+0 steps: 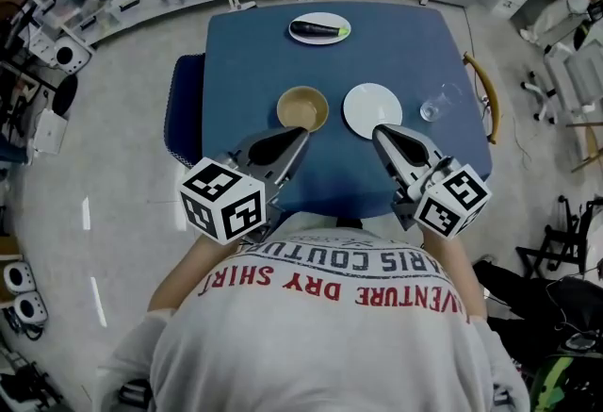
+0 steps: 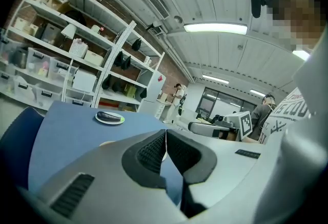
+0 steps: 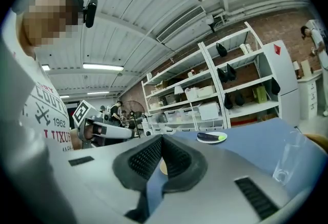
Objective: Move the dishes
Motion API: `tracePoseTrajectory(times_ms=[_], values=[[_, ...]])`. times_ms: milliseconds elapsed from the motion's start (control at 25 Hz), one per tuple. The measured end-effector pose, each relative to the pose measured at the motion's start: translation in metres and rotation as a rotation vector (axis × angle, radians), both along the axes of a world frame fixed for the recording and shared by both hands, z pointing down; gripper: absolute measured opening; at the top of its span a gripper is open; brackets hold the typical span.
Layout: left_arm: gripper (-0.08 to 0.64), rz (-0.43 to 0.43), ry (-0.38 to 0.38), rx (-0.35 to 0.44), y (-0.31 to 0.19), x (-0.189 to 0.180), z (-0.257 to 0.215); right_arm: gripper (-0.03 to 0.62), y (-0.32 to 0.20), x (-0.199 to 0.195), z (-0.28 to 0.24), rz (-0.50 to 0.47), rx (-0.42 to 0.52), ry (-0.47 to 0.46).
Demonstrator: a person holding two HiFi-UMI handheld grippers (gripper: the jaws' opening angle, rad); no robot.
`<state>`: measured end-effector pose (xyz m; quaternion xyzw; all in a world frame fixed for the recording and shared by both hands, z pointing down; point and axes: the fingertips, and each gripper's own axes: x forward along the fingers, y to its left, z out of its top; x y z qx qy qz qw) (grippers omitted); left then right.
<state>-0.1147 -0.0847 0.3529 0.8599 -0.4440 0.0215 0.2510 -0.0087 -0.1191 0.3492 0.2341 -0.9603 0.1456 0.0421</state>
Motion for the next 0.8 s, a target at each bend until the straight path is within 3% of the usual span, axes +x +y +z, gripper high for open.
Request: tracePoseTrajectory(times_ms=[800], values=[[0.029,-0.063,-0.02,-0.043,0.004,-0.018,0.015,0.023,-0.005,-0.013,0.014,-0.059,0.079,0.129]])
